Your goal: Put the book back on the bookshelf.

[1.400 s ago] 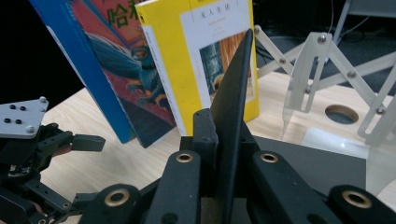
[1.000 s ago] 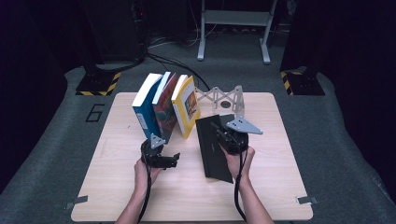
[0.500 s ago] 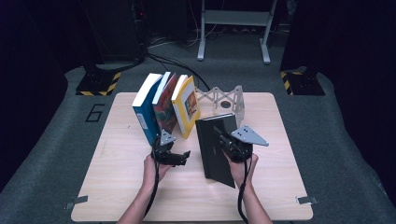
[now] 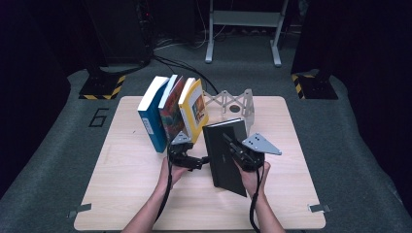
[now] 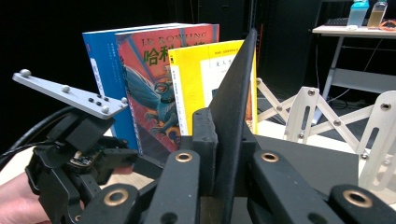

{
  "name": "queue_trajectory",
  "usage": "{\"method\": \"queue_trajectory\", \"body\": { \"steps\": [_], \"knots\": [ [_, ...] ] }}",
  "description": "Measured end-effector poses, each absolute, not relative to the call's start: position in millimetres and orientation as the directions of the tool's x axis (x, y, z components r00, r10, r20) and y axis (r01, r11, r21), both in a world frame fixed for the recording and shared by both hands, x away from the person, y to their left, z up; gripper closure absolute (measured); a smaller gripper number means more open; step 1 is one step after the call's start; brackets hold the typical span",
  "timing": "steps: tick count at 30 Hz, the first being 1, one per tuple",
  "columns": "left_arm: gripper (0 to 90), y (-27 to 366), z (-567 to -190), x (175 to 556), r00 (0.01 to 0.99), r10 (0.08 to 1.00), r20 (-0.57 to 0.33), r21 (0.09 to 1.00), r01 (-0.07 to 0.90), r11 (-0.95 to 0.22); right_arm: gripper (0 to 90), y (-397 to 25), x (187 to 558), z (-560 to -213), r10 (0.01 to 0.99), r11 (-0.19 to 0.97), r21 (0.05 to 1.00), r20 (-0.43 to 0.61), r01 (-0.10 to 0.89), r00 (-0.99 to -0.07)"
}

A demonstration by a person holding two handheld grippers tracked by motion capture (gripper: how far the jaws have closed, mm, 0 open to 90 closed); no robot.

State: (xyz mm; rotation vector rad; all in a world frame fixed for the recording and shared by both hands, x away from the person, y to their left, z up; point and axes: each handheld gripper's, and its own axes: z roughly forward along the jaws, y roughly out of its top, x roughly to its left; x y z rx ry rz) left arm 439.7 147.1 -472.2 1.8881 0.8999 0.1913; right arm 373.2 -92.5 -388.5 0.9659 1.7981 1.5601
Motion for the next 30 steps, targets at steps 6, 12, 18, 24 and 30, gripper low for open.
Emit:
{"method": "queue_trajectory", "body": {
  "steps": [6, 12, 18, 24, 30],
  "knots": [
    [8.1, 142, -472, 440, 0.735, 0.631, -0.247, 0.839, 0.488, -0.240, 85.1, -93, 373, -389, 0.811, 0.069, 0.986, 0.033, 0.151, -0.584],
    [14.4, 140, -472, 438, 0.759, 0.604, -0.245, 0.843, 0.474, -0.254, 85.1, -97, 370, -391, 0.807, 0.061, 0.989, 0.032, 0.137, -0.590],
    [24.0, 138, -468, 433, 0.784, 0.579, -0.224, 0.854, 0.444, -0.271, 84.9, -104, 366, -390, 0.802, 0.068, 0.987, 0.032, 0.144, -0.596],
    [36.7, 137, -469, 432, 0.805, 0.542, -0.243, 0.861, 0.436, -0.262, 85.1, -107, 366, -392, 0.796, 0.070, 0.989, 0.025, 0.133, -0.605],
    [44.8, 138, -469, 431, 0.811, 0.526, -0.257, 0.863, 0.437, -0.253, 85.1, -108, 367, -392, 0.790, 0.074, 0.989, 0.020, 0.127, -0.613]
  ]
}}
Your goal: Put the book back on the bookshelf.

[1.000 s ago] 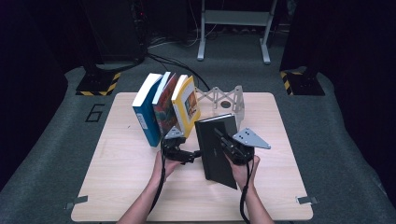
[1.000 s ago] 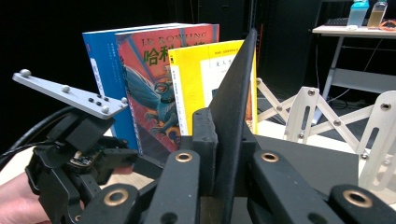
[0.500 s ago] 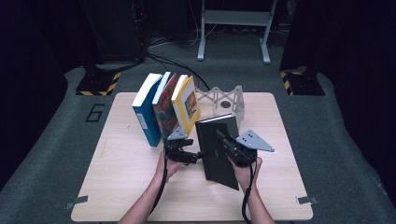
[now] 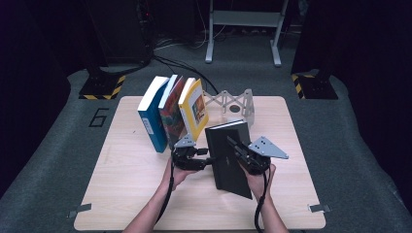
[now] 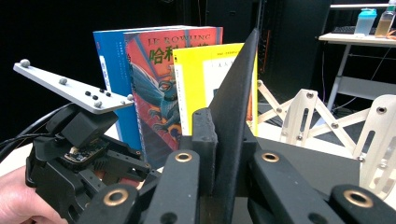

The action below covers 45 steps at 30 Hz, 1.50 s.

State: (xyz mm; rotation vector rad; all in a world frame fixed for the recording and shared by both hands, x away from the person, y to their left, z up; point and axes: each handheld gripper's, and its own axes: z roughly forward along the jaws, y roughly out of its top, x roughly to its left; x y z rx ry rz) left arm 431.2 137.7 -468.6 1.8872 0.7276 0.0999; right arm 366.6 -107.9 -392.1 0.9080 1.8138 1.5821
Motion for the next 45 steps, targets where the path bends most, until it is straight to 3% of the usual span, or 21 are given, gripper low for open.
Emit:
{"method": "queue_trajectory", "body": {
  "steps": [3, 5, 6, 9, 10, 21, 45],
  "knots": [
    [51.4, 144, -469, 432, 0.816, 0.514, -0.263, 0.867, 0.434, -0.245, 85.0, -109, 366, -393, 0.789, 0.070, 0.990, 0.021, 0.124, -0.614],
    [61.4, 146, -468, 431, 0.814, 0.520, -0.258, 0.873, 0.428, -0.236, 85.0, -111, 367, -394, 0.788, 0.065, 0.990, 0.027, 0.127, -0.615],
    [61.1, 146, -467, 432, 0.812, 0.526, -0.253, 0.871, 0.428, -0.241, 85.0, -111, 367, -394, 0.788, 0.066, 0.990, 0.027, 0.128, -0.615],
    [53.0, 145, -468, 433, 0.803, 0.535, -0.261, 0.863, 0.443, -0.244, 84.9, -111, 366, -394, 0.788, 0.068, 0.990, 0.024, 0.125, -0.615],
    [45.8, 144, -470, 433, 0.795, 0.541, -0.275, 0.858, 0.457, -0.234, 84.9, -112, 366, -394, 0.788, 0.068, 0.990, 0.021, 0.121, -0.615],
    [23.3, 151, -478, 428, 0.776, 0.588, -0.228, 0.840, 0.463, -0.285, 84.3, -120, 360, -398, 0.777, 0.054, 0.994, 0.017, 0.093, -0.629],
    [21.8, 165, -489, 419, 0.756, 0.621, -0.206, 0.832, 0.469, -0.296, 83.2, -148, 340, -407, 0.752, 0.054, 0.998, -0.013, 0.043, -0.659]
  ]
}}
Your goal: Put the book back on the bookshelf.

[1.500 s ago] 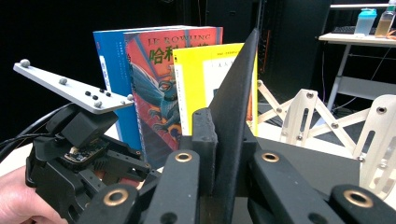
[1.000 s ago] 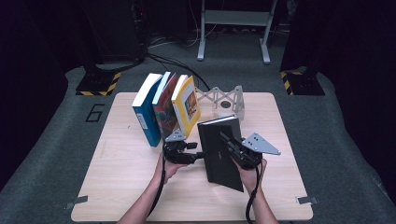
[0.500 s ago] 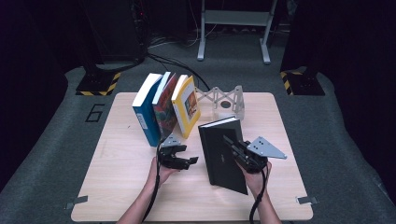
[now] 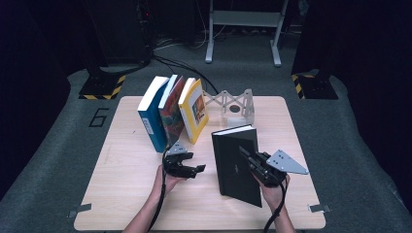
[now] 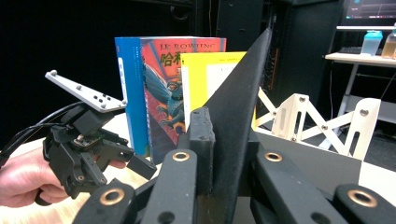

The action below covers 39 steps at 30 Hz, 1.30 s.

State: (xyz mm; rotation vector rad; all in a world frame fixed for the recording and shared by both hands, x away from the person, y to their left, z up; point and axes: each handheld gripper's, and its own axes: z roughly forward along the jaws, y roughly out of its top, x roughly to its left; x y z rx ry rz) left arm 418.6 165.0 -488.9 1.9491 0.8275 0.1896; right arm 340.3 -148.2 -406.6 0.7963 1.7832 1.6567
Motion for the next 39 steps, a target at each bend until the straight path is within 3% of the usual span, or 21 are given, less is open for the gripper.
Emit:
{"method": "queue_trajectory", "body": {
  "steps": [7, 25, 32, 39],
  "knots": [
    [21.2, 157, -476, 423, 0.766, 0.600, -0.228, 0.842, 0.465, -0.274, 82.9, -149, 340, -407, 0.748, 0.062, 0.998, -0.029, 0.027, -0.663],
    [22.6, 141, -401, 437, 0.832, 0.544, -0.111, 0.910, 0.305, -0.282, 81.6, -153, 338, -410, 0.742, 0.066, 0.998, -0.042, 0.011, -0.670],
    [28.0, 128, -386, 441, 0.862, 0.503, -0.065, 0.909, 0.259, -0.327, 81.4, -154, 337, -411, 0.740, 0.074, 0.997, -0.048, 0.010, -0.671],
    [33.6, 120, -388, 447, 0.884, 0.461, -0.078, 0.902, 0.259, -0.345, 80.9, -155, 337, -411, 0.737, 0.083, 0.996, -0.056, 0.008, -0.674]
  ]
}}
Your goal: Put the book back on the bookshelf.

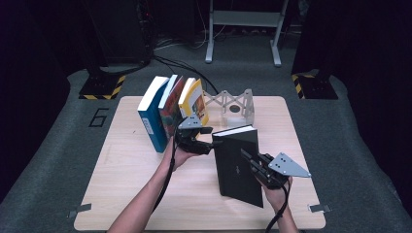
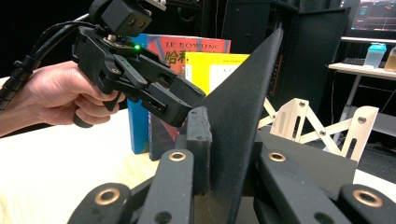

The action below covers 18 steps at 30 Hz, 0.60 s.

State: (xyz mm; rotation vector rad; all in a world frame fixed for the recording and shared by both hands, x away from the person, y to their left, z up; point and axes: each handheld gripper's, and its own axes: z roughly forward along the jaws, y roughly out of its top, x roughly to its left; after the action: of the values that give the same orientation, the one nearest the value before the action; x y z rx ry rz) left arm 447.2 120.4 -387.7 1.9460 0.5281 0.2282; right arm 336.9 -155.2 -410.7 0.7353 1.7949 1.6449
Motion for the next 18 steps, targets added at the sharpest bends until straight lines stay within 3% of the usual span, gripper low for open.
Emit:
{"method": "queue_trajectory", "body": {
  "steps": [12, 18],
  "knots": [
    [41.1, 114, -388, 444, 0.895, 0.444, -0.034, 0.903, 0.218, -0.371, 79.6, -158, 337, -412, 0.738, 0.090, 0.996, -0.061, 0.008, -0.672],
    [47.5, 111, -386, 436, 0.889, 0.455, 0.050, 0.901, 0.157, -0.405, 77.1, -161, 334, -413, 0.743, 0.102, 0.995, -0.065, 0.016, -0.666]
  ]
}}
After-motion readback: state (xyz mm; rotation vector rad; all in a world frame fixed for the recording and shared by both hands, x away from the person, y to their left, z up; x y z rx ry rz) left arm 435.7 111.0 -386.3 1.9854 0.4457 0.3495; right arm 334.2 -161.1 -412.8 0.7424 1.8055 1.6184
